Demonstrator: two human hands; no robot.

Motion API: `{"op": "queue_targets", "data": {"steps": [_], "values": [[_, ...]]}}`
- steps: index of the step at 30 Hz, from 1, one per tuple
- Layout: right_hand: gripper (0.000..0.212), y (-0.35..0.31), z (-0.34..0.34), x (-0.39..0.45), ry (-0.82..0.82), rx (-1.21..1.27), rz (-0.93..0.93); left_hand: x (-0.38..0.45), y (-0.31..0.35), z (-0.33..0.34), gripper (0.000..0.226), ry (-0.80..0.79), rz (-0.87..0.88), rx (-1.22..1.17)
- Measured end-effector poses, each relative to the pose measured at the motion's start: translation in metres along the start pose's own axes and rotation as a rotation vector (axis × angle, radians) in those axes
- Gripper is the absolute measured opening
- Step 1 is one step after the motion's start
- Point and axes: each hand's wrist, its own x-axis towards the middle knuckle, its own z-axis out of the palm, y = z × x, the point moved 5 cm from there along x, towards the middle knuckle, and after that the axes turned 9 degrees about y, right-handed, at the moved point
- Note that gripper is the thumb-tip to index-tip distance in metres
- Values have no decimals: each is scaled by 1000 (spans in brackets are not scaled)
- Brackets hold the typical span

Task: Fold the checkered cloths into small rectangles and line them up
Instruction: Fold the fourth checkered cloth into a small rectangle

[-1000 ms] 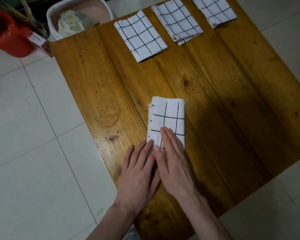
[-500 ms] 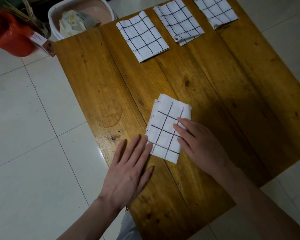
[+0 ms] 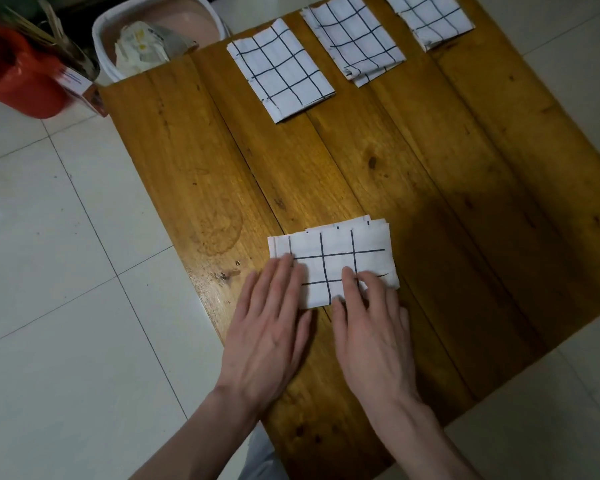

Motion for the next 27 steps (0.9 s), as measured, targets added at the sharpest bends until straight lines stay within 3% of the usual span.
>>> {"op": "queue_targets", "data": {"steps": [4, 8, 14, 27], "values": [[52, 0, 0, -12, 22, 56, -254, -29, 18, 9, 61, -34, 62, 22], [57, -3, 12, -31, -112, 83, -489, -44, 22, 18, 66, -80, 50, 41], [67, 4, 28, -34, -223, 103, -494, -48, 23, 18, 72, -98, -35, 19], [69, 28, 27, -33, -213, -1, -400, -51, 12, 19, 66, -131, -35, 13]]}}
